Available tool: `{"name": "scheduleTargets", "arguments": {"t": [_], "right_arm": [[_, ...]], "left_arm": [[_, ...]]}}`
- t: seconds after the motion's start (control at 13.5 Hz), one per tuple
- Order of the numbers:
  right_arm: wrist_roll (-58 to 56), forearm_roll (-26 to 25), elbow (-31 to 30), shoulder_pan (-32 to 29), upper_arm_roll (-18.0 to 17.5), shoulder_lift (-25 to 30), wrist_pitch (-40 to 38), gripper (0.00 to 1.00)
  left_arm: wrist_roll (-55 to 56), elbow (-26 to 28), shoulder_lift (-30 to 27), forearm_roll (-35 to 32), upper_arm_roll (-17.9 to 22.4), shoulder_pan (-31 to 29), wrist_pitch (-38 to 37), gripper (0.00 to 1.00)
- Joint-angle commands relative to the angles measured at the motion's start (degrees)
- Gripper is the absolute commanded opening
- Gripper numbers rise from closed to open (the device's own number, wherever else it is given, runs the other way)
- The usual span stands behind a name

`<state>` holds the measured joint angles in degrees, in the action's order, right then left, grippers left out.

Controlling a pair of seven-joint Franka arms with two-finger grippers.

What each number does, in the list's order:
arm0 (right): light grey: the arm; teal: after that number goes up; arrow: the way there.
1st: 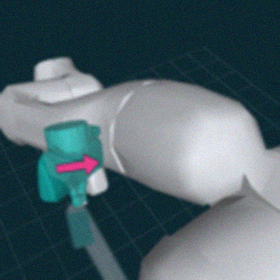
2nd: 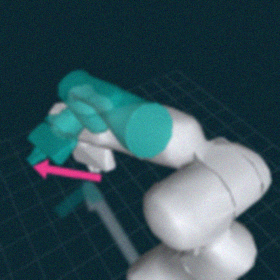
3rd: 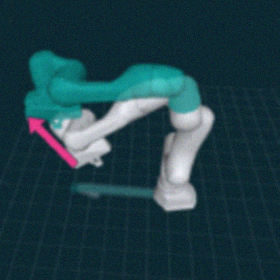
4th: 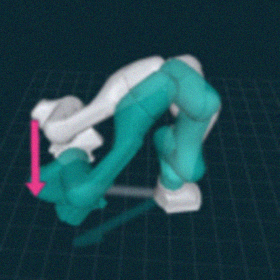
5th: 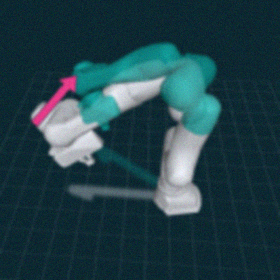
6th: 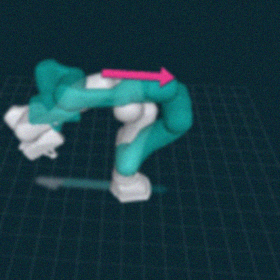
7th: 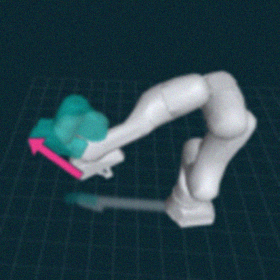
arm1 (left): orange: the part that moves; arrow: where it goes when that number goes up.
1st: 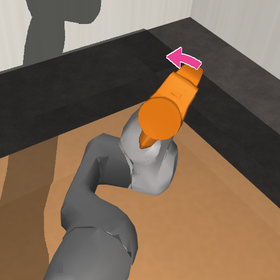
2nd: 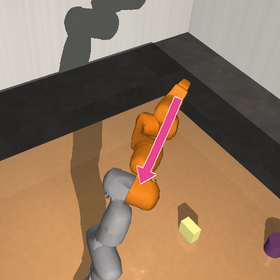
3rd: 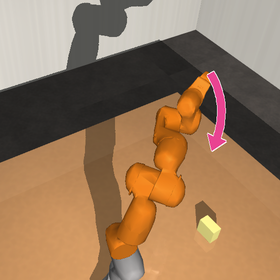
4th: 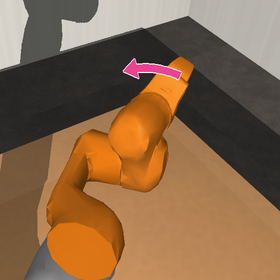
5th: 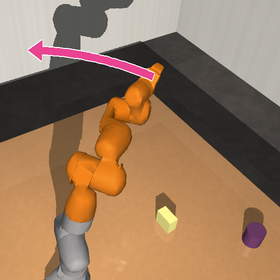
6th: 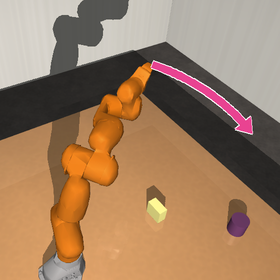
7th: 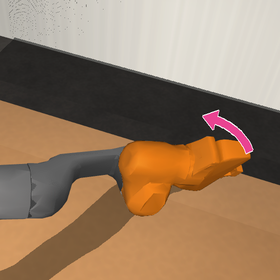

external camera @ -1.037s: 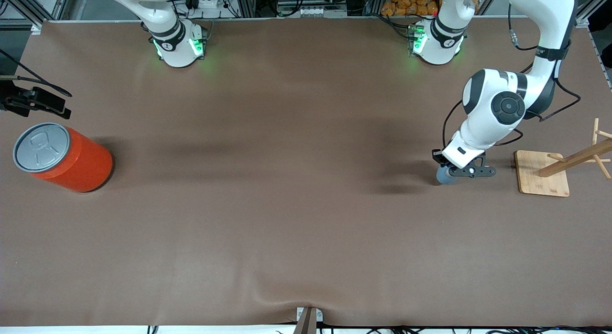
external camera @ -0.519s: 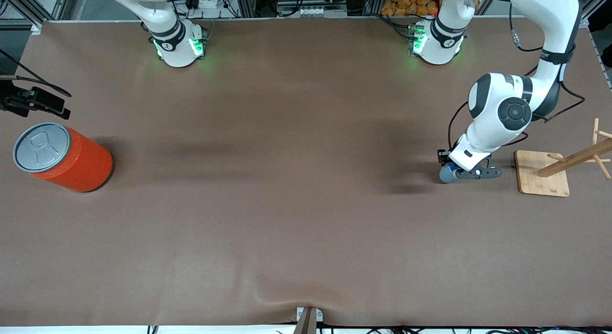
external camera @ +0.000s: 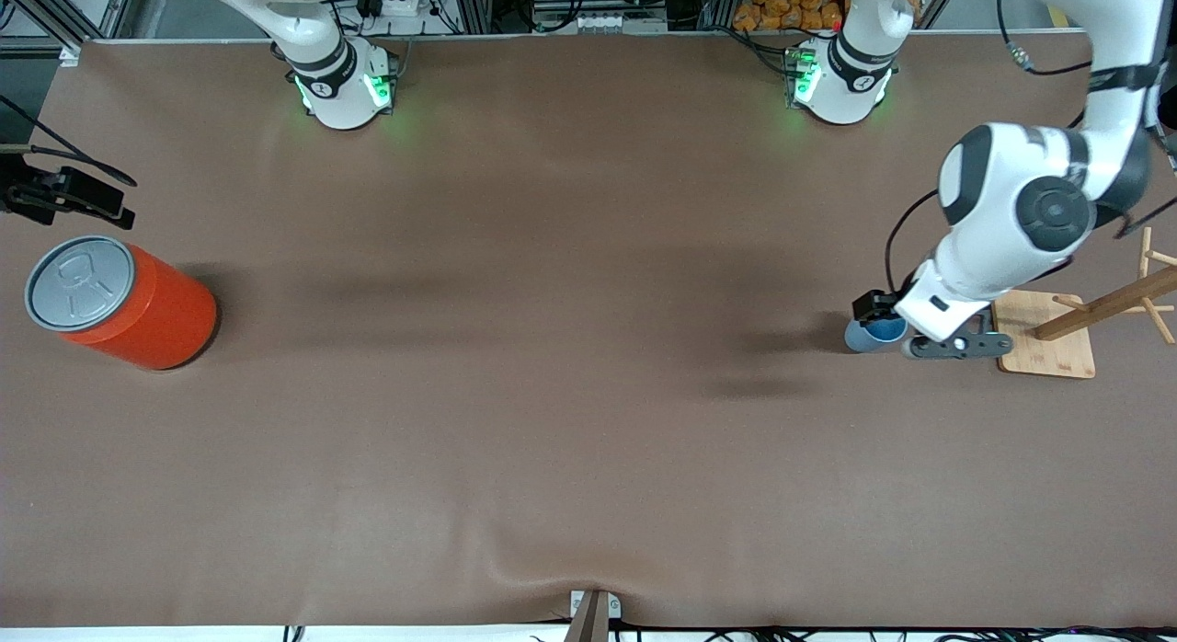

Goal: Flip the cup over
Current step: 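Open the left gripper and lift it off the upright cup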

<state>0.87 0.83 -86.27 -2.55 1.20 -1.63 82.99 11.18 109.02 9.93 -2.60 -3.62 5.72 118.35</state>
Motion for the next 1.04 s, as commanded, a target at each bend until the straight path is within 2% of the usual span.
{"name": "scheduleTargets", "arguments": {"t": [0.0,0.37,0.52,0.96], "right_arm": [[0.19,-0.65,-0.04,-1.14,-0.94,0.75,-0.02,1.0],[0.19,-0.56,-0.04,-1.14,-0.94,0.75,-0.02,1.0],[0.27,-0.56,-0.04,-1.14,-0.94,0.75,-0.02,1.0],[0.19,-0.56,-0.04,-1.14,-0.94,0.75,-0.02,1.0]], "left_arm": [[0.51,-5.65,0.18,-0.83,-0.34,-0.44,-3.38,1.0],[0.6,-10.93,-0.34,-0.65,0.02,-1.06,-5.57,1.0],[0.43,-13.64,-1.31,-0.65,-0.34,-2.37,-10.65,1.0],[-2.82,-16.29,-10.79,-0.3,0.02,-3.87,-22.7,1.0]]}}
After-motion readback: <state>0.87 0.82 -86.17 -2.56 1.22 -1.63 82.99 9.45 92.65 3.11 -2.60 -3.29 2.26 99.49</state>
